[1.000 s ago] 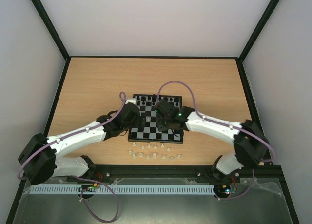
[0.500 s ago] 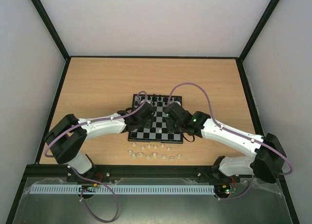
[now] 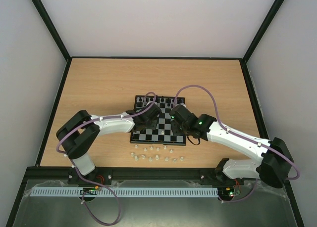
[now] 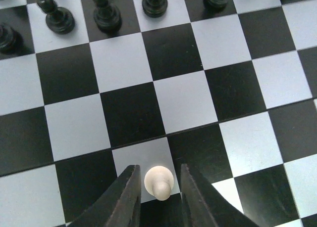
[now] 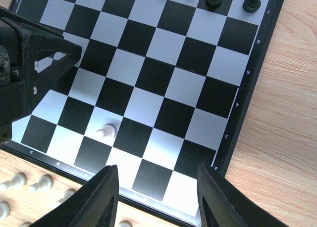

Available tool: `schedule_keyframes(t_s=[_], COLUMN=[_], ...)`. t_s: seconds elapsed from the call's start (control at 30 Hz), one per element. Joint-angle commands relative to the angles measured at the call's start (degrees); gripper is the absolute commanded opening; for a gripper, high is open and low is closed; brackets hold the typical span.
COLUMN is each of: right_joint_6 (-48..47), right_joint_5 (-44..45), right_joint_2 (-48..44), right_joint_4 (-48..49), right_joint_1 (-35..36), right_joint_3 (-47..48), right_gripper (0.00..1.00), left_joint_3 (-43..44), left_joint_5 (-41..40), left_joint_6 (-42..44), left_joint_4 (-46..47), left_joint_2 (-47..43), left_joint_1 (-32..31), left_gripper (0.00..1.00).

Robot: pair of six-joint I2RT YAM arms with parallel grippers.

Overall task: Set up the chess pieces on the board
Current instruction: Pick up the chess piece from the chessboard.

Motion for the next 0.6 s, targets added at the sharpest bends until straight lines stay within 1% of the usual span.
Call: schedule_keyframes(t_s=[0.0, 0.17, 0.27, 0.3, 0.57], right_joint_6=[-0.2, -0.3, -0.3, -0.3, -0.2], right_joint_5=[0.6, 0.5, 0.5, 0.5, 0.5], right_joint_2=[-1.2, -1.2, -1.3, -1.3, -1.2], right_joint_4=[-2.2, -2.1, -2.1, -2.1, -2.2], right_joint_1=[-0.4, -0.5, -0.6, -0.6, -0.6], right_joint_3=[-1.1, -1.2, -1.3, -1.3, -1.1], right_gripper=[0.44, 0.44, 0.44, 0.44, 0.44], left_joint_3=[1.7, 1.9, 1.7, 1.5, -1.9], left_joint_5=[-1.0, -1.1, -0.8, -0.7, 0.7], left_joint_6=[0.5, 0.5, 0.4, 0.3, -1.6], left_joint_4=[0.2, 0.2, 0.0, -0.1, -1.6], left_joint_2=[1.5, 2.0, 1.8, 1.6, -3.6], left_joint_1=[0.2, 0.4, 0.4, 0.4, -2.7], left_gripper=[0.24, 0.15, 0.04, 0.02, 0.02])
